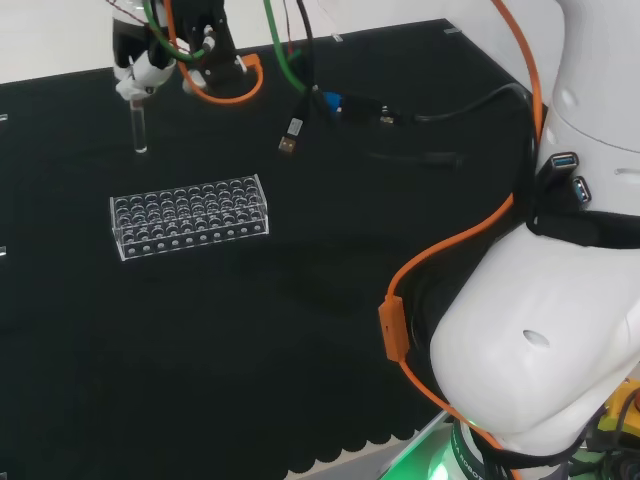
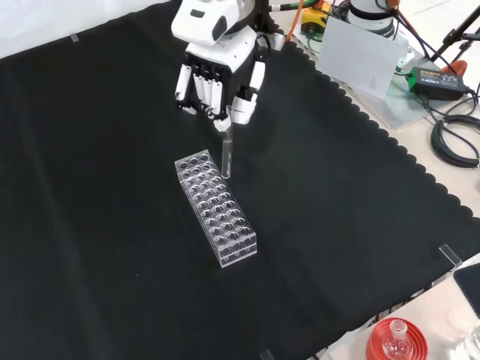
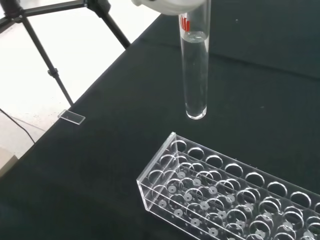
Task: Shake the test tube.
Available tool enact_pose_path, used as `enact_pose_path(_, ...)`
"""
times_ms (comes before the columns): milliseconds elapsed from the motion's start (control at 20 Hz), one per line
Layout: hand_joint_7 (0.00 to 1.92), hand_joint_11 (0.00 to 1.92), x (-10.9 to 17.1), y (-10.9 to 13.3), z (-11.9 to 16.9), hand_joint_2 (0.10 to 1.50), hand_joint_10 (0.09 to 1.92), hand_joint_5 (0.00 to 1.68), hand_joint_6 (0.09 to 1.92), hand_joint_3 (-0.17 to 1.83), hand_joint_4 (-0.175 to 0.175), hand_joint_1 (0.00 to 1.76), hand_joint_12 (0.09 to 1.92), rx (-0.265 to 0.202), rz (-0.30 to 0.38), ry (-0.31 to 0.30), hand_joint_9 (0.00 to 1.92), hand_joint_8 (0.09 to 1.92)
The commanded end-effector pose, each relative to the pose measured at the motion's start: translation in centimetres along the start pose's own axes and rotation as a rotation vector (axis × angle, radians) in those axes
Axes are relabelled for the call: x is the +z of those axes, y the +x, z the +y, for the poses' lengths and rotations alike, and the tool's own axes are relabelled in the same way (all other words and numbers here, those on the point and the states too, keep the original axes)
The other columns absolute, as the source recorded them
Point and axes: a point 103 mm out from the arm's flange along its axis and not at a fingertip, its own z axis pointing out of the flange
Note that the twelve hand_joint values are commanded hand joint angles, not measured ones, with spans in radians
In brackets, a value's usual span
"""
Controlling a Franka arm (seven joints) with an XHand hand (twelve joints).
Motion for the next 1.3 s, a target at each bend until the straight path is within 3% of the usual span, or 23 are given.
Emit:
enact_pose_path(50,1.39,0.59,0.7,-4.5,-1.0,1.04,0.12,1.29,0.47,-0.17,-0.175,1.42,1.29,0.112,-0.042,0.032,1.37,0.61)
enact_pose_path(200,1.39,0.59,1.1,-7.5,-2.1,1.04,0.12,1.29,0.47,-0.17,-0.175,1.42,1.29,0.181,-0.08,0.058,1.37,0.61)
enact_pose_path(350,1.4,0.59,1.3,-8.7,-2.6,1.04,0.11,1.29,0.46,-0.17,-0.175,1.42,1.29,0.21,-0.085,0.065,1.37,0.61)
enact_pose_path(900,1.4,0.59,2.3,-4.3,-1.2,1.04,0.1,1.3,0.46,-0.17,-0.175,1.42,1.29,0.122,-0.011,0.056,1.38,0.6)
enact_pose_path(1300,1.4,0.59,3.7,-3.8,-1.2,1.04,0.09,1.3,0.45,-0.17,-0.175,1.42,1.29,0.115,0.003,0.082,1.38,0.6)
